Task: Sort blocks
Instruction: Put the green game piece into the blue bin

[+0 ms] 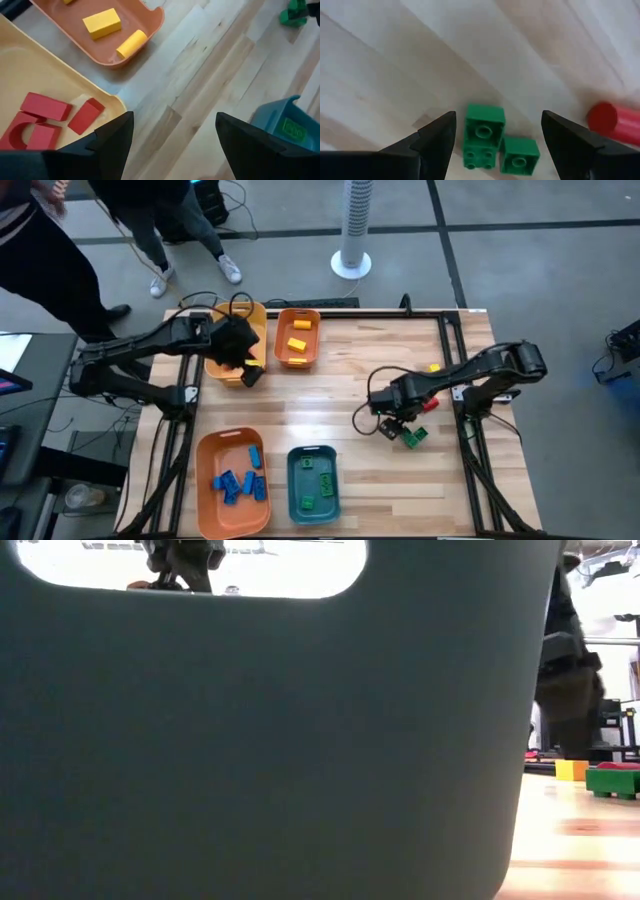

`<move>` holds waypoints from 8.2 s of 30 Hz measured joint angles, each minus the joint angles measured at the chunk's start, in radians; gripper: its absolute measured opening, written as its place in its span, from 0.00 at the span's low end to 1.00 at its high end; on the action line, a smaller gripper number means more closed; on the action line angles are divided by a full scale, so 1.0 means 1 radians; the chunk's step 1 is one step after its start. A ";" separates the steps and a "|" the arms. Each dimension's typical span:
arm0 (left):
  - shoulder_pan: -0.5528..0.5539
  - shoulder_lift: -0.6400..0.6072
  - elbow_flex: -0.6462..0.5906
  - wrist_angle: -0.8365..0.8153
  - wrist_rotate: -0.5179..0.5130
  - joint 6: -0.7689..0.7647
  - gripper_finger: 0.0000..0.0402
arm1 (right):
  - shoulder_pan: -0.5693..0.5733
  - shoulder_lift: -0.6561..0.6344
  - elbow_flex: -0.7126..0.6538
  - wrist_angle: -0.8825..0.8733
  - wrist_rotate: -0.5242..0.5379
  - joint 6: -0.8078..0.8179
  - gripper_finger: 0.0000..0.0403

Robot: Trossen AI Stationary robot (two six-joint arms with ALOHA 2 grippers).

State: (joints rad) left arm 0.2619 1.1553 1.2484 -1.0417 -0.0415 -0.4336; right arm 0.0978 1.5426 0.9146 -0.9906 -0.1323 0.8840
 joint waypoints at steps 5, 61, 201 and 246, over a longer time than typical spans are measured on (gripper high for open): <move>0.027 0.000 0.000 -0.009 0.014 0.064 0.68 | 0.071 -0.026 -0.023 0.017 -0.001 0.088 0.75; 0.018 0.001 -0.038 0.415 -0.062 0.224 0.68 | 0.147 -0.043 0.335 0.461 -0.049 -1.017 0.27; 0.006 0.001 -0.039 0.222 -0.085 -0.148 0.68 | 0.258 -0.270 -0.297 0.165 0.039 0.256 0.26; -0.008 0.001 -0.039 0.238 -0.223 -0.242 0.68 | 0.262 0.475 0.694 0.591 -0.049 -0.624 0.37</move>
State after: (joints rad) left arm 0.2537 1.1560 1.2098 -0.8037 -0.2646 -0.6757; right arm 0.3599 2.0180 1.6089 -0.4000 -0.1818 0.2601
